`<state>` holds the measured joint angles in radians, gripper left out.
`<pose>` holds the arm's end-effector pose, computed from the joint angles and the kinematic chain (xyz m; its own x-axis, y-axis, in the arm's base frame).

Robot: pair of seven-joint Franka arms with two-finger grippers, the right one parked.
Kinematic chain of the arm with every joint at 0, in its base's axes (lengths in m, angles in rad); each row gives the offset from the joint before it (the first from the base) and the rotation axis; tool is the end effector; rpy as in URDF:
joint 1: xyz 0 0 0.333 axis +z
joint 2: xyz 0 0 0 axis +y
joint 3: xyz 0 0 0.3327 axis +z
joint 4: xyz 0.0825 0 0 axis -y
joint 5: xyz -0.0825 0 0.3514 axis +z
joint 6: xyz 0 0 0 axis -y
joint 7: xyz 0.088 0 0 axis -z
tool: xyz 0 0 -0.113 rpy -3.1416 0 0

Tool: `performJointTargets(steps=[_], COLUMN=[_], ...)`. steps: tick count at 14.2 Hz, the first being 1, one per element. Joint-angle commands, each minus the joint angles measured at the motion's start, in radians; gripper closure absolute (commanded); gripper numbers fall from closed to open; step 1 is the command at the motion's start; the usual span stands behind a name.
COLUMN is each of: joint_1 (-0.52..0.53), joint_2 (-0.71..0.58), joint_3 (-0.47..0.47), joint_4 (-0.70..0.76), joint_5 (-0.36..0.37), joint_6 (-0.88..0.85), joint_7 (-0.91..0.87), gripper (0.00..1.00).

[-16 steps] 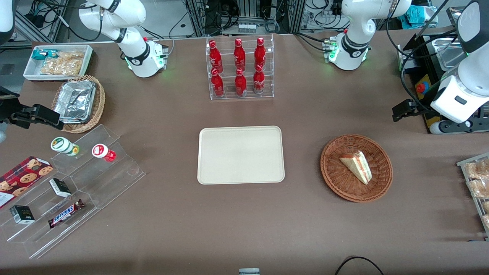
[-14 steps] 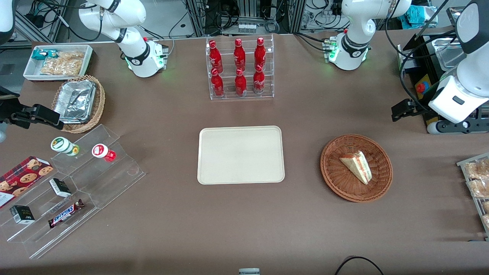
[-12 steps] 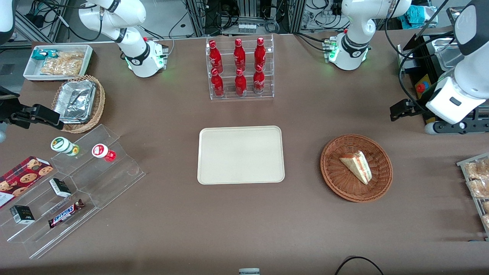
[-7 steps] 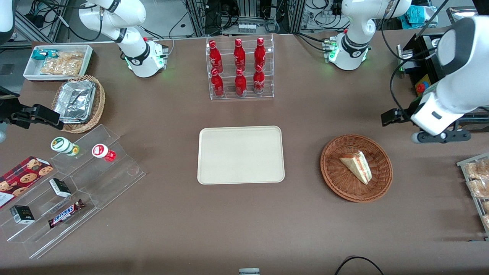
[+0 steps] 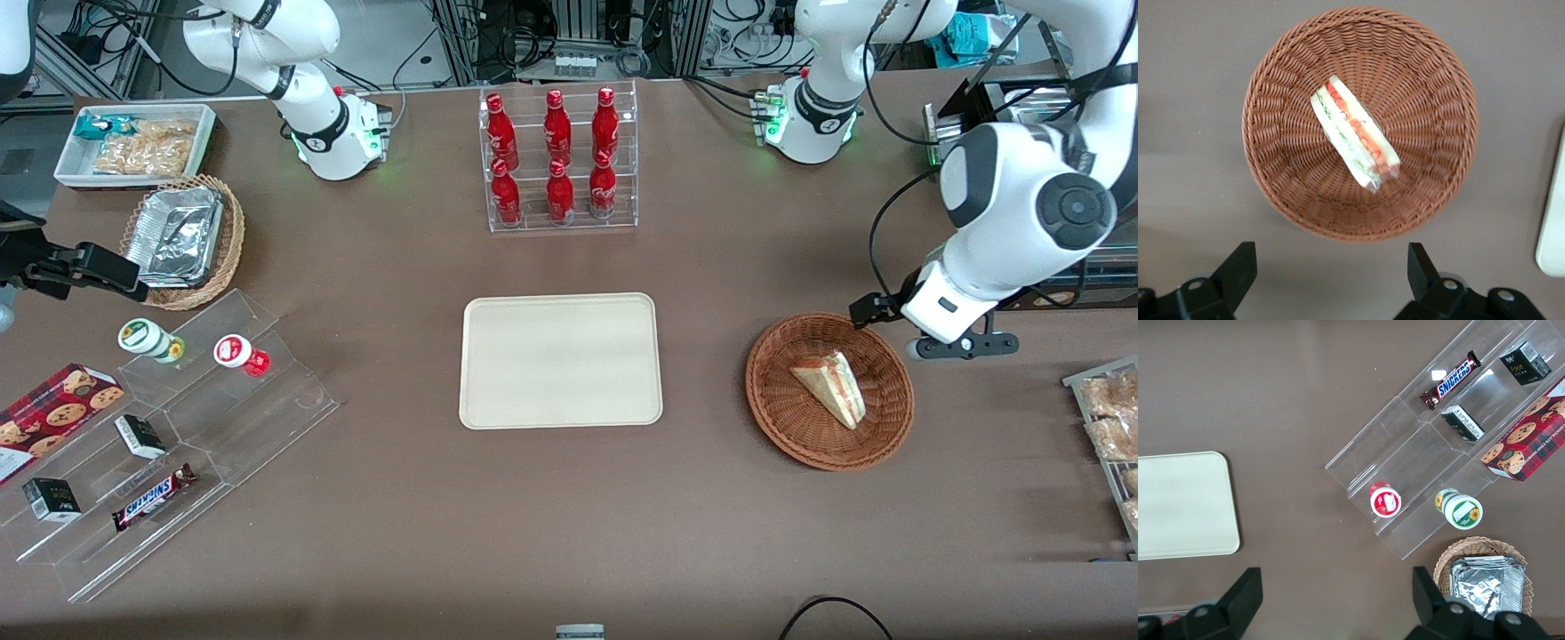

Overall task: Place sandwich from basket to tray
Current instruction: 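Move the left gripper over the sandwich in the wicker basket, then lower the left gripper and close it on the wrapped sandwich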

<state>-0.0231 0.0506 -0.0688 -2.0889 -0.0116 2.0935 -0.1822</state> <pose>0.5202 -0.0482 0.4245 0.9942 0.0960 -0.0476 0.0963 -0.9953 0.0047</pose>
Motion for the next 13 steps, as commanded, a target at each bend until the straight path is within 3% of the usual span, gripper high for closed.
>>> performJointTargets(steps=[1, 8, 13], joint_1=[-0.006, -0.017, -0.027], joint_2=[-0.048, 0.044, 0.149], joint_3=[0.004, 0.001, -0.011], joint_4=[-0.129, -0.134, -0.063], joint_5=[-0.001, -0.008, -0.010], joint_6=[0.146, 0.264, 0.289], joint_7=[-0.171, -0.693, -0.723], gripper=[0.00, 0.00, 0.00])
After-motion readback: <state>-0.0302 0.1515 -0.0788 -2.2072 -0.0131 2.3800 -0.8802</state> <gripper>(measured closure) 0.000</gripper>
